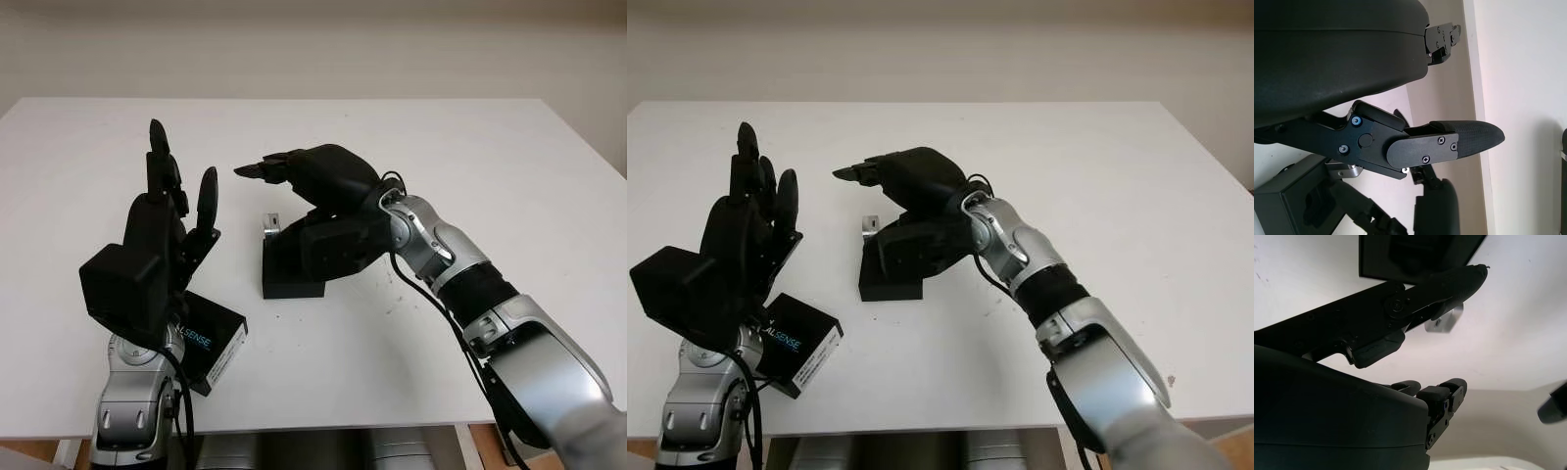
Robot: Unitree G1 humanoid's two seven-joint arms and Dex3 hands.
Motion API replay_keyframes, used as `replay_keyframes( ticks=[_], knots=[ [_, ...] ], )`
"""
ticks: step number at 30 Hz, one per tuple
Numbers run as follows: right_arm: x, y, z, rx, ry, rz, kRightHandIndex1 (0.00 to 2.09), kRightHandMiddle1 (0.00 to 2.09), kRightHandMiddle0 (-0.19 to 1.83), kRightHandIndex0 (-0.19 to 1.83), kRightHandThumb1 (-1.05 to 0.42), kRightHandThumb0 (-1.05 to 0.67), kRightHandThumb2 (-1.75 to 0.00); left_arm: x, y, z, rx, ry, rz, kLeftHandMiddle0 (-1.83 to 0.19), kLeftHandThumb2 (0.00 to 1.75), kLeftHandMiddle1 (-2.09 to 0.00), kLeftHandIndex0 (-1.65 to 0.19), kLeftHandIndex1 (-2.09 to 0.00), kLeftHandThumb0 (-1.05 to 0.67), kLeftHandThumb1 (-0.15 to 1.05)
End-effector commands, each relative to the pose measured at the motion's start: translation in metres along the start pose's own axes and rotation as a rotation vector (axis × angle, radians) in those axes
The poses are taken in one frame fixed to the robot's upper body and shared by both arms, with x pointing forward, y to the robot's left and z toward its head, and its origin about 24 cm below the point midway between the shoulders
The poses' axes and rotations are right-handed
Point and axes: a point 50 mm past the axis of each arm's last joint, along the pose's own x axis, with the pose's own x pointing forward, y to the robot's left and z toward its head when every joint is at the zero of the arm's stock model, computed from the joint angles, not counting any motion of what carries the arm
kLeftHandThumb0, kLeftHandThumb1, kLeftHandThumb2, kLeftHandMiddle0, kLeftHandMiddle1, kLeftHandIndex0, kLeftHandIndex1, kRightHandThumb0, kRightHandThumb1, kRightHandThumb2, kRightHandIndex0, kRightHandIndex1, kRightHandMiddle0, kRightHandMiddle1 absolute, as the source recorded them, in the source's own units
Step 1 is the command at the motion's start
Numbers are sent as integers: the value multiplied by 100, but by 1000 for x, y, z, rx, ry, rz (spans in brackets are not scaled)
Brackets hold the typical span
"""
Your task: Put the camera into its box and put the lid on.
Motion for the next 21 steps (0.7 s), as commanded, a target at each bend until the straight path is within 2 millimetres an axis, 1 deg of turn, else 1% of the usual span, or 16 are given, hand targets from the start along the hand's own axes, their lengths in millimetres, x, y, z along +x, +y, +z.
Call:
replay_keyframes(
  ticks=[1,5,8,14,21],
  knots=[
    [-2,5,3,-13,-4,6,9,12,38,29,-98,-88,-6,-1,1,2,0,-17,1,19,54,0,19,0,-74,105],
    [-7,12,6,-45,-21,7,10,12,39,30,-98,-90,-6,-1,1,2,3,-14,5,19,55,0,19,0,-74,105],
    [-9,16,7,-106,-29,-2,10,14,42,31,-100,-91,-6,0,1,3,-2,-9,4,19,55,0,19,0,-74,105],
    [-9,19,4,-151,-28,-17,11,19,47,34,-101,-88,-6,-1,1,1,-1,-10,7,19,53,0,19,0,-75,105],
    [-9,23,2,-135,-30,-41,13,25,51,41,-100,-81,-6,-1,0,1,7,-11,1,19,54,0,19,0,-75,105]
  ],
)
